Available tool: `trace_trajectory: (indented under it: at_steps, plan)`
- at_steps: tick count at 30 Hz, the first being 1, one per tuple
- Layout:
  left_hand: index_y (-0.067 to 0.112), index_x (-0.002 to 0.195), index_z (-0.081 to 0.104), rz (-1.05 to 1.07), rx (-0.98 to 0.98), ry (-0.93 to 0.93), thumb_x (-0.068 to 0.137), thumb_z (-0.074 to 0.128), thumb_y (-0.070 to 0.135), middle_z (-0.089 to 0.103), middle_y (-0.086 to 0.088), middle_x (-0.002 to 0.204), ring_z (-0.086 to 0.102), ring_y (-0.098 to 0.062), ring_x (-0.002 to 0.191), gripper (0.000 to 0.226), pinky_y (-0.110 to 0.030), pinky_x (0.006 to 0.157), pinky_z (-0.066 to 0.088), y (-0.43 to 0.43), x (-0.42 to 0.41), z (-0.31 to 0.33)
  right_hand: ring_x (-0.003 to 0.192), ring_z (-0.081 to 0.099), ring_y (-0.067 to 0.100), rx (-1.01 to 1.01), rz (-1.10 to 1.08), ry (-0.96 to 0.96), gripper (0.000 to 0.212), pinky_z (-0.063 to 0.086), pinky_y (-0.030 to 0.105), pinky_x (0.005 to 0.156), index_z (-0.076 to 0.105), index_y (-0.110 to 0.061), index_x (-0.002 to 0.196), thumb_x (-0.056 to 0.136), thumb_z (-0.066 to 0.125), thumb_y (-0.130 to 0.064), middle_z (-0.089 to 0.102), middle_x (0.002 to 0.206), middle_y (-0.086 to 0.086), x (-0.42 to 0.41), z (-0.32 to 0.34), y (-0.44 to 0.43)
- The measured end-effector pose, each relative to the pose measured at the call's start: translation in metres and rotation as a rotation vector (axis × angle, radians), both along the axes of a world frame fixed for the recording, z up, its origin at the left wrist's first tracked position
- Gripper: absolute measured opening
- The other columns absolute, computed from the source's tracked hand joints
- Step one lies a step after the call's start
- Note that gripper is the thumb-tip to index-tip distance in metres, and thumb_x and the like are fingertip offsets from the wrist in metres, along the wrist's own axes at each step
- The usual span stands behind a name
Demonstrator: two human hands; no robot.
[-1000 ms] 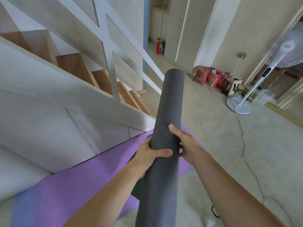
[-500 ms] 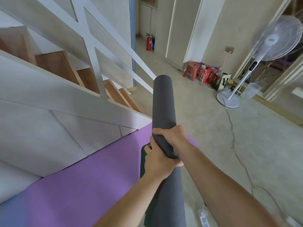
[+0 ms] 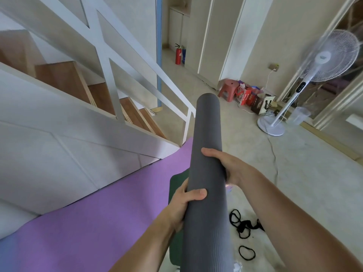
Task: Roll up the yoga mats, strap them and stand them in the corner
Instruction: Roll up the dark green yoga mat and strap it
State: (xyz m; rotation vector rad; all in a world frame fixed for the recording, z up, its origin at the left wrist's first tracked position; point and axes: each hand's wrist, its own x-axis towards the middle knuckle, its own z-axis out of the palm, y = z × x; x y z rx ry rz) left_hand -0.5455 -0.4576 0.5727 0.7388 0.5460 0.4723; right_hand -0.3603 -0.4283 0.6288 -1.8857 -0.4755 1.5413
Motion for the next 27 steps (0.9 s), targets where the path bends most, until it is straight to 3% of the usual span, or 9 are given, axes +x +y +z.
trace_trajectory:
  at_steps: [3, 6, 9, 11, 14, 17, 21, 24, 27]
  plan:
    - [0.007, 0.128, 0.060, -0.019, -0.049, 0.150, 0.066, 0.073, 0.019, 0.068, -0.020, 0.123, 0.068, -0.029, 0.100, 0.064, -0.041, 0.087, 0.056, 0.002, 0.009, 0.008, 0.090, 0.074, 0.026, 0.109, -0.121, -0.080, 0.065, 0.059, 0.041, 0.084, 0.071, -0.005, 0.109, 0.056, 0.092, -0.036, 0.077, 0.096, 0.007, -0.001, -0.006, -0.004]
    - [0.015, 0.126, 0.052, -0.072, 0.301, 0.600, 0.073, 0.071, 0.020, 0.058, -0.005, 0.124, 0.065, -0.012, 0.087, 0.056, -0.026, 0.072, 0.051, 0.003, 0.020, 0.032, 0.082, 0.070, 0.025, 0.068, -0.223, -0.280, 0.062, 0.060, 0.038, 0.077, 0.064, -0.009, 0.097, 0.050, 0.094, -0.036, 0.072, 0.094, 0.006, -0.003, -0.016, 0.001]
    - [0.019, 0.156, -0.007, -0.207, 0.775, 1.149, 0.069, 0.078, 0.051, 0.021, -0.008, 0.148, 0.047, -0.031, 0.126, 0.126, -0.041, 0.092, 0.047, -0.017, 0.036, 0.034, 0.076, 0.061, 0.019, -0.003, -0.288, -0.381, 0.081, 0.058, 0.038, 0.075, 0.056, -0.012, 0.108, 0.044, 0.092, -0.048, 0.062, 0.090, -0.001, -0.023, -0.024, 0.008]
    - [0.015, 0.155, -0.015, -0.183, 0.909, 1.416, 0.060, 0.079, 0.065, 0.018, -0.020, 0.152, 0.044, -0.042, 0.125, 0.143, -0.052, 0.092, 0.047, -0.031, 0.041, 0.011, 0.075, 0.060, 0.020, -0.017, -0.329, -0.381, 0.091, 0.058, 0.041, 0.079, 0.050, -0.014, 0.113, 0.042, 0.089, -0.055, 0.059, 0.088, -0.002, -0.039, -0.032, 0.014]
    - [0.015, 0.151, 0.008, -0.051, 0.993, 1.455, 0.053, 0.087, 0.047, 0.052, -0.010, 0.117, 0.057, -0.028, 0.087, 0.130, -0.040, 0.062, 0.049, -0.023, 0.023, -0.007, 0.086, 0.060, 0.024, -0.005, -0.309, -0.327, 0.095, 0.056, 0.044, 0.085, 0.042, -0.015, 0.115, 0.045, 0.087, -0.060, 0.057, 0.092, -0.002, -0.054, -0.045, 0.010]
    - [0.035, 0.139, 0.027, 0.019, 0.884, 1.234, 0.062, 0.077, 0.037, 0.054, 0.011, 0.114, 0.059, -0.016, 0.095, 0.092, -0.032, 0.072, 0.050, 0.003, -0.015, -0.013, 0.103, 0.059, 0.024, 0.055, -0.329, -0.121, 0.093, 0.052, 0.043, 0.085, 0.047, -0.011, 0.120, 0.051, 0.088, -0.060, 0.060, 0.116, -0.001, -0.043, -0.057, 0.000]
    - [0.042, 0.125, 0.046, 0.041, 0.500, 0.769, 0.048, 0.092, 0.029, 0.063, 0.022, 0.114, 0.064, -0.003, 0.103, 0.091, -0.035, 0.092, 0.055, 0.018, -0.050, -0.010, 0.118, 0.053, 0.022, 0.067, -0.259, 0.209, 0.100, 0.048, 0.049, 0.090, 0.050, -0.013, 0.126, 0.050, 0.087, -0.067, 0.057, 0.129, -0.005, -0.022, -0.064, -0.010]
    - [0.033, 0.128, 0.054, 0.013, 0.366, 0.613, 0.053, 0.093, 0.011, 0.070, 0.012, 0.115, 0.070, -0.011, 0.103, 0.088, -0.039, 0.093, 0.057, 0.020, -0.050, -0.017, 0.110, 0.066, 0.025, 0.168, -0.318, 0.224, 0.109, 0.055, 0.048, 0.091, 0.061, -0.016, 0.125, 0.030, 0.095, -0.057, 0.072, 0.117, 0.000, -0.024, -0.058, -0.002]
    - [0.034, 0.132, 0.054, -0.161, 0.359, 0.558, 0.065, 0.088, 0.009, 0.070, 0.012, 0.121, 0.067, -0.010, 0.110, 0.079, -0.039, 0.101, 0.053, 0.031, -0.042, -0.016, 0.092, 0.072, 0.028, 0.219, -0.469, 0.072, 0.082, 0.060, 0.045, 0.082, 0.065, -0.007, 0.109, 0.040, 0.097, -0.036, 0.075, 0.100, 0.006, -0.025, -0.048, 0.008]
